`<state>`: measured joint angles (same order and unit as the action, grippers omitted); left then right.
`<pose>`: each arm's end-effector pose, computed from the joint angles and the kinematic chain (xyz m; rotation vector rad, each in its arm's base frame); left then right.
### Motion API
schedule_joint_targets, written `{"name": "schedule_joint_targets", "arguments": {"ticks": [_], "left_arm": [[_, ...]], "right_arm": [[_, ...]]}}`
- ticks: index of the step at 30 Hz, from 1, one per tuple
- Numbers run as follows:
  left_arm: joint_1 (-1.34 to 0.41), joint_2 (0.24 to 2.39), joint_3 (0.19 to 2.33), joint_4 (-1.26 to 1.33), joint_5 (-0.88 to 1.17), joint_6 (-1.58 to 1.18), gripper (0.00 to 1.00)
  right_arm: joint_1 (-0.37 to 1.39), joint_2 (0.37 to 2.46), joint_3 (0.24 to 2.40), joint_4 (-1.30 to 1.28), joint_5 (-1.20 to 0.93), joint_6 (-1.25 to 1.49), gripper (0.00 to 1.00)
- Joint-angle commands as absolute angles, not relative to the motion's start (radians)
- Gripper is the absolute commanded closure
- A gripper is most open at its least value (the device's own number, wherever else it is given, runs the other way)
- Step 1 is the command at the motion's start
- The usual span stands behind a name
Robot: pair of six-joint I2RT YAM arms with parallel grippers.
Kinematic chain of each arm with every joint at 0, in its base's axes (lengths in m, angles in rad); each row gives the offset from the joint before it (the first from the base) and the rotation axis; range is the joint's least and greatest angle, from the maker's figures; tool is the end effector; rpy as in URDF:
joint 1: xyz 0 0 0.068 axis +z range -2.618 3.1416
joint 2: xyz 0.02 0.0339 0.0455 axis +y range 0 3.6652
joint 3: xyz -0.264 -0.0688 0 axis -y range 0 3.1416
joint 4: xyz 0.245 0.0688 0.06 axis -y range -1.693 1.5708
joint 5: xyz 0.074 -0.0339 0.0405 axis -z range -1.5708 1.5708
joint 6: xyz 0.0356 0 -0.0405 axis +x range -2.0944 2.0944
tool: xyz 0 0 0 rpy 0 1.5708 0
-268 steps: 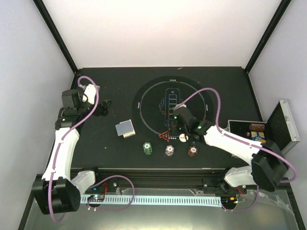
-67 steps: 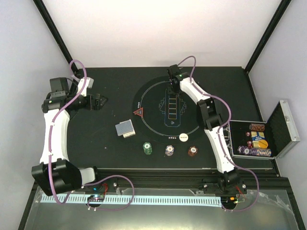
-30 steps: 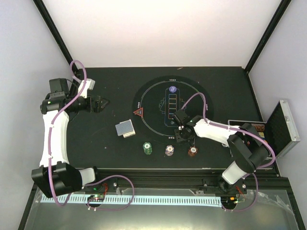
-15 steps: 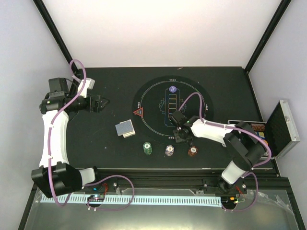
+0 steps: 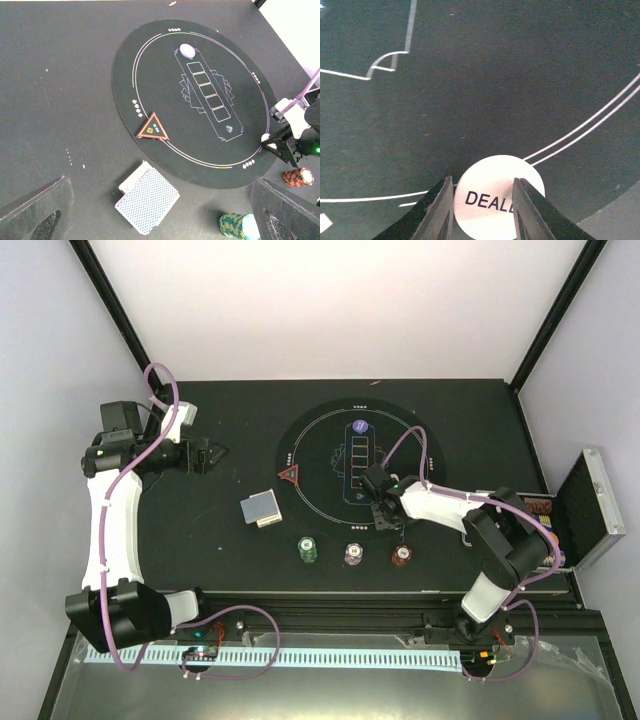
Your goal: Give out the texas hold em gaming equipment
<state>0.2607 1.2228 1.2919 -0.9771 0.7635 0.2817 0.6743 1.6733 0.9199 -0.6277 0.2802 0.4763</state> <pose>0.2301 0.0359 0.3598 0.3322 2.2319 -0.6585 0.2305 0.1716 0.1460 -0.2415 2.8151 -0.1881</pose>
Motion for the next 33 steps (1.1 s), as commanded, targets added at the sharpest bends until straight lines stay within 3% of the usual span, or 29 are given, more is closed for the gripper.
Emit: {"name": "schedule_joint_targets", "arguments": {"ticks": [1,8,14,25,33], "left_arm": [[0.266,1.218,1.326,-0.991,0.781,0.282,0.01],[0.266,1.222,1.325,-0.992,0.785,0.282,0.01],[0.266,1.226,1.324,-0.991,0.785,0.284,0.01],[0.267,1.228,1.326,-1.014,0.771,0.299,0.01],[0.271,1.227,1.334,-1.006,0.695,0.294,0.01]], "right_arm": [[0.625,1.694,0.933,-0.675,0.365,0.460,0.65],[0.579,1.698,0.996,-0.677,0.318,0.416,0.65],[0.649,1.633,1.070,-0.730,0.289,0.416,0.60],[0.976,1.562,1.263,-0.806,0.133,0.494,0.18],[1.143,1.698,1.388,-0.867,0.116,0.510,0.12]]}}
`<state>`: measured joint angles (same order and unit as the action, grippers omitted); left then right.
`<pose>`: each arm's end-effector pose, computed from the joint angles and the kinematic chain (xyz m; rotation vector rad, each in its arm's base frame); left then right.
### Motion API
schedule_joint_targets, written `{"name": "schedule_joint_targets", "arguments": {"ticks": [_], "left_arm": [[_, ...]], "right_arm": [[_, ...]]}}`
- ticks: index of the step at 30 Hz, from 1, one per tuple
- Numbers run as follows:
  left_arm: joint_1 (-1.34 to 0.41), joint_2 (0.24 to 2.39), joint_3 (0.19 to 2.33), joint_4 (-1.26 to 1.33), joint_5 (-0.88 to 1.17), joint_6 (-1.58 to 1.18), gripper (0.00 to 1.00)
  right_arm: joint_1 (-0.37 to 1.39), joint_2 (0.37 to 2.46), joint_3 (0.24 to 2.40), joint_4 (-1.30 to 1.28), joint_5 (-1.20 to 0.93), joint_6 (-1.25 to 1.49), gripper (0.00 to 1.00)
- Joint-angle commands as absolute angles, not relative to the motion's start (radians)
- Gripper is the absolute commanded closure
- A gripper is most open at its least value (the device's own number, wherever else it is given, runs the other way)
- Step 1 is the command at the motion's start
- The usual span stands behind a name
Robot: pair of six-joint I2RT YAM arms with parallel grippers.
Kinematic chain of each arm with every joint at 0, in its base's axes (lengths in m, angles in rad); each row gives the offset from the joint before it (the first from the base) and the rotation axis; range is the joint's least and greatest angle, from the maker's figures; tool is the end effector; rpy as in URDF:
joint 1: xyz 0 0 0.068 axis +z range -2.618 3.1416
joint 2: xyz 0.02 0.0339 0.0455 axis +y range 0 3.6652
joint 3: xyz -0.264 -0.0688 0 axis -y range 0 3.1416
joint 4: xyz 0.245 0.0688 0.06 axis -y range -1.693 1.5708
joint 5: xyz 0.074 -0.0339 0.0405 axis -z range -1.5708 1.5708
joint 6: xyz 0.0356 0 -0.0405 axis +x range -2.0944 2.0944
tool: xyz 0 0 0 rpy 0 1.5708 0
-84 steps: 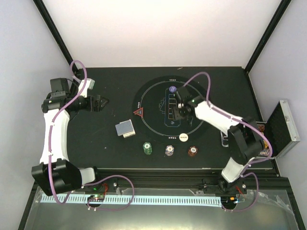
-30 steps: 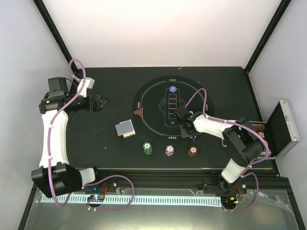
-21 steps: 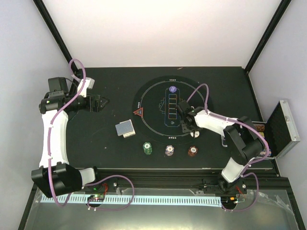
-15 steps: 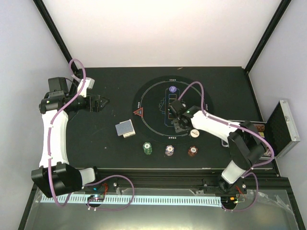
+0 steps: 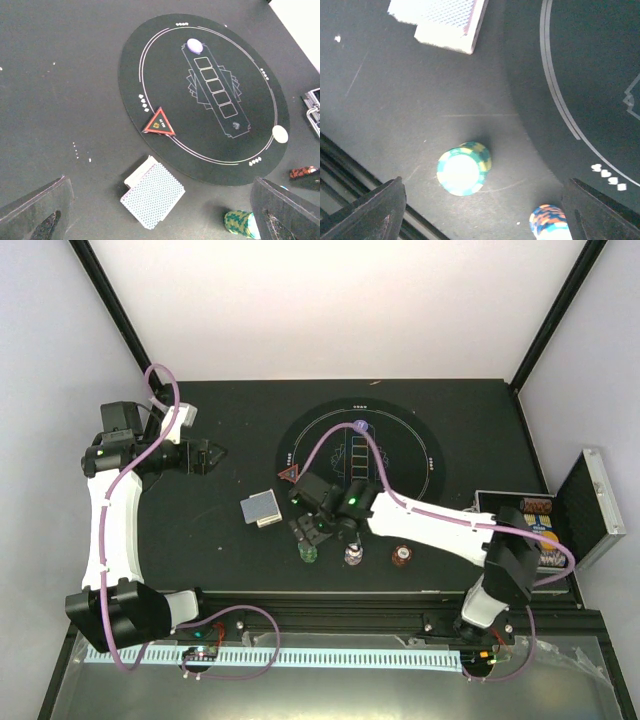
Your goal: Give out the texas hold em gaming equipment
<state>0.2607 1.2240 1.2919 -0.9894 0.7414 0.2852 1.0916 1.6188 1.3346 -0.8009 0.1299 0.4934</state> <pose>0.2296 0.0364 0.3584 0.3229 2.2532 -0.6400 0.1589 0.2958 0.2694 -0.7508 2.5818 0.3515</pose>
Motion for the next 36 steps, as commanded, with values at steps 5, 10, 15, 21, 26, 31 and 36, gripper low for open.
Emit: {"name": "schedule_joint_targets", "arguments": {"ticks": [5,10,15,21,26,31,36], "left_arm": [[0.281,1.239,1.336,-1.026,0.629,0.320,0.01],[0.290,1.253,1.337,-1.056,0.604,0.347,0.01],[0.300,1.250,1.336,-1.053,0.607,0.348,0.01],[0.307,1.251,1.339,-1.052,0.609,0.351,0.01],[0.317,1.252,1.339,-1.051,0.613,0.353,0.01],[0.322,1.250,1.339,-1.051,0.617,0.354,0.01],[0.322,1.252,1.334,-1.051,0.628,0.354,0.01]], "right_arm": [[1.186,1.802,1.436,-0.901,0.135,0.510,0.13],[1.197,1.848,1.441,-0.902,0.136,0.504,0.18],[1.203,1.877,1.446,-0.898,0.133,0.499,0.26],[1.206,1.898,1.450,-0.896,0.145,0.500,0.35],[1.206,1.910,1.453,-0.887,0.145,0.499,0.40],[1.205,1.916,1.460,-0.886,0.152,0.500,0.50],[1.206,1.914,1.468,-0.890,0.157,0.499,0.51]]}}
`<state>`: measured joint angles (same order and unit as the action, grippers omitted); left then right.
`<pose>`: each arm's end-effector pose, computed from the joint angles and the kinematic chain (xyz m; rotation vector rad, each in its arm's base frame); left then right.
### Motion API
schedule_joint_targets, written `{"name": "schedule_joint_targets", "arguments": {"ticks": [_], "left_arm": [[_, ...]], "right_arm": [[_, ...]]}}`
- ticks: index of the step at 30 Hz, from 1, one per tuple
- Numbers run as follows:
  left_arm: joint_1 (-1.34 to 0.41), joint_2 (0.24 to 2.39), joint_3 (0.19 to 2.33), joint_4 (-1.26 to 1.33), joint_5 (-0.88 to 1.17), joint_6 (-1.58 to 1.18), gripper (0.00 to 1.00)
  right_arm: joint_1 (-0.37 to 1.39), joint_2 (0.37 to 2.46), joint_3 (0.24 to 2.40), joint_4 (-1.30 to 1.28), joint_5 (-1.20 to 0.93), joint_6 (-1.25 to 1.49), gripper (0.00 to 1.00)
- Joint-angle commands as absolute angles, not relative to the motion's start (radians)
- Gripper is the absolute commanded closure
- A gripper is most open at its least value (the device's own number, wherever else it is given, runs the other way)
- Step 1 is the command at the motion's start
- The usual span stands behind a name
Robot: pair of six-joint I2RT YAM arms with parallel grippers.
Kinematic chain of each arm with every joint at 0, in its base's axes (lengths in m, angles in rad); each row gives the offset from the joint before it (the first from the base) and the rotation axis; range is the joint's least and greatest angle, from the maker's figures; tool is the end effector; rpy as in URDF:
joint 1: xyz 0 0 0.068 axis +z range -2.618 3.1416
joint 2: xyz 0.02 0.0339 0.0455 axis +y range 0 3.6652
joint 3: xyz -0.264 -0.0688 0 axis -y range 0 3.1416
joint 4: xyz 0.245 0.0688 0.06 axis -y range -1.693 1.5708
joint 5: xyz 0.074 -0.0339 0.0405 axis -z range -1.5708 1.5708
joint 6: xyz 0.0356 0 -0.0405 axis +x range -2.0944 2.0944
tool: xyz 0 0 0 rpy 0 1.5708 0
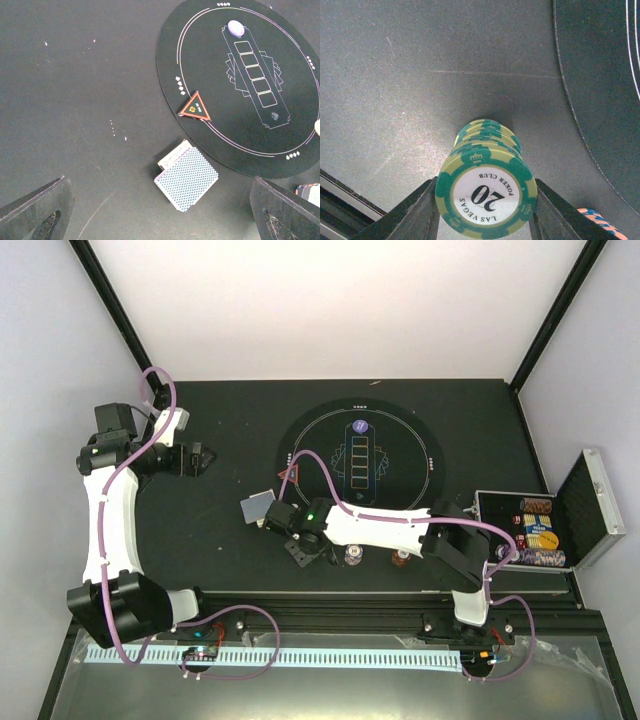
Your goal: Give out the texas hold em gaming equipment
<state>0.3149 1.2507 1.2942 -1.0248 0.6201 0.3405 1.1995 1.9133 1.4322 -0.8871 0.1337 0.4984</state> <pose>0.2311 0.0535 0.3491 0.2590 2.3506 -0.4840 0.1407 0.3483 0.1949 -0.9795 2.7364 0.0932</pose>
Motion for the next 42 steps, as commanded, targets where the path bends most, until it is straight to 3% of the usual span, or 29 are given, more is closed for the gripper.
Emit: {"name": "schedule_joint_targets", "arguments": {"ticks": [1,11,32,36,42], "left_arm": [[0.322,1.252,1.334,-1.051,0.629,0.354,0.01],[0.323,1.247,1.326,-1.055,0.631,0.360,0.01],[0.336,1.238,1.337,-1.055,0.646,0.367,0.01],[0.339,1.238,1.335,-1.055,0.651,0.368,0.01],[0.342,1.240,1.336,-1.055,0.654,0.365,0.01]], "right_arm": [[1.206,1.914,1.470,-0.892,0.160,0.498,0.51],[1.205,1.927,1.481,-0.896,0.175,0.496,0.55],[1.206,1.952,1.479,-0.905,0.198,0.491,0.52],[1.206,1.938,1.474,-0.893,0.196,0.494,0.58],[1.205,1.922,1.491,-0.903,0.209,0.496,0.76]]}}
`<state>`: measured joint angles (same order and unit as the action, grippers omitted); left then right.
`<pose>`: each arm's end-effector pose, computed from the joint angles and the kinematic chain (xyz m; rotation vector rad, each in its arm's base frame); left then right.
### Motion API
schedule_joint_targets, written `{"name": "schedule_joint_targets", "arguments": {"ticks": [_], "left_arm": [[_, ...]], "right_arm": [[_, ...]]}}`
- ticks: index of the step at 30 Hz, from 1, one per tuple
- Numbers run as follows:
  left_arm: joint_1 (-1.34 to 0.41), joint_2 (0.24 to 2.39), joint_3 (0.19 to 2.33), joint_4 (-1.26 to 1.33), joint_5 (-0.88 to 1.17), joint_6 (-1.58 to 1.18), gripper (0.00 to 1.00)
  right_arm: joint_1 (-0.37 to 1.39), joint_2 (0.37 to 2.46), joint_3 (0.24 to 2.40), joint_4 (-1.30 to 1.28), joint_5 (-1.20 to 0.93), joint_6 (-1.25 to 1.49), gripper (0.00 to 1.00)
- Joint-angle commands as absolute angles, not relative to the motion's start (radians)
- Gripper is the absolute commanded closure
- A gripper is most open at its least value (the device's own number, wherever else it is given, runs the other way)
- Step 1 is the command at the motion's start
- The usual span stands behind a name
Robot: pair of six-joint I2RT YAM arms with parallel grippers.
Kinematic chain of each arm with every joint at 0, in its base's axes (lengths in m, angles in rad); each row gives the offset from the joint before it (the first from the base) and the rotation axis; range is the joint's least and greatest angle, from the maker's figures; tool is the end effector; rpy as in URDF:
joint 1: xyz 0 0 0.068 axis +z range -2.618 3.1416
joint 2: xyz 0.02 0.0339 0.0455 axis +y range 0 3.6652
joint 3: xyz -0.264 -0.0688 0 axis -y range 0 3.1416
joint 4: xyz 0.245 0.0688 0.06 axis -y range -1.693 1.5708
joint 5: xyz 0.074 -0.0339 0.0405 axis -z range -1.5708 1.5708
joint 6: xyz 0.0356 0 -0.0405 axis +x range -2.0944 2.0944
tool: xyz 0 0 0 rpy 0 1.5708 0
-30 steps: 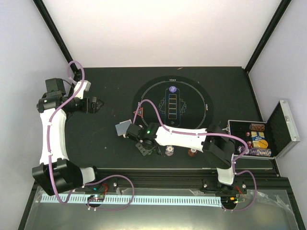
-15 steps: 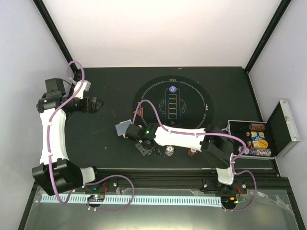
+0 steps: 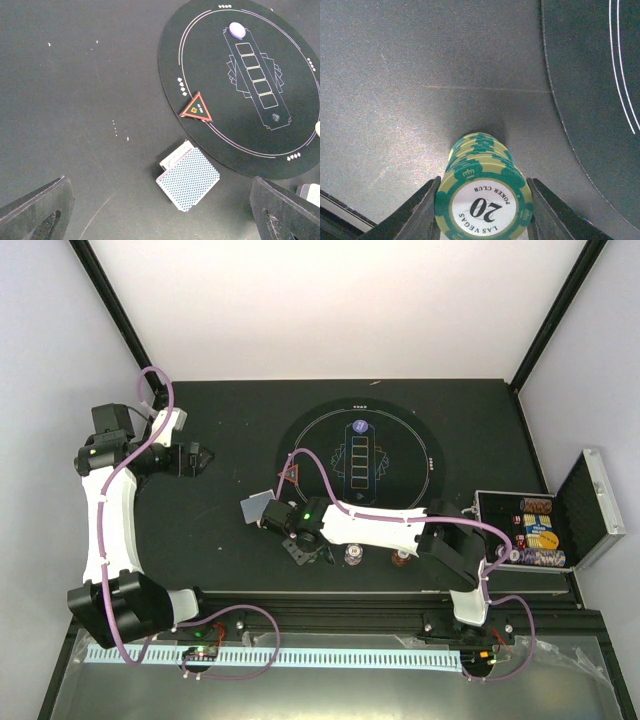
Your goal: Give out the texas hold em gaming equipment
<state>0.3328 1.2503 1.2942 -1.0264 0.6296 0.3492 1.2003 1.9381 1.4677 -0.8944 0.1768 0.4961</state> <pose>0.2299 0.0573 0.3493 0.2508 2.3452 -0.4825 0.1444 0.3545 0.1956 -0.9661 2.7058 0.0543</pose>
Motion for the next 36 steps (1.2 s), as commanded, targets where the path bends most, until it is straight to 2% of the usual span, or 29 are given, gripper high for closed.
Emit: {"name": "schedule_joint_targets", "arguments": {"ticks": [1,8,17,26,36], "left_arm": [[0.341,1.240,1.336,-1.055,0.654,0.365,0.01],[0.342,1.242,1.335,-1.055,0.657,0.365,0.01],[0.342,1.240,1.336,-1.060,0.659,0.364,0.01],[0.344,1.242,1.340,-1.065,0.662,0.360,0.01],[0.344,1.253,1.354,-1.065,0.676,0.362,0.01]], "right_arm": [[1.205,1.918,1.496,-0.909,0.214,0.496,0.79],[1.204,1.885,1.554,-0.957,0.251,0.496,0.93],[1.116,1.906,1.642,-0.963,0.279,0.444,0.94],[0.910,2.177,1.874,-0.917,0.241,0.352,0.94],[0.826,2.427,2.091,-0.916,0.175,0.327,0.94]]}}
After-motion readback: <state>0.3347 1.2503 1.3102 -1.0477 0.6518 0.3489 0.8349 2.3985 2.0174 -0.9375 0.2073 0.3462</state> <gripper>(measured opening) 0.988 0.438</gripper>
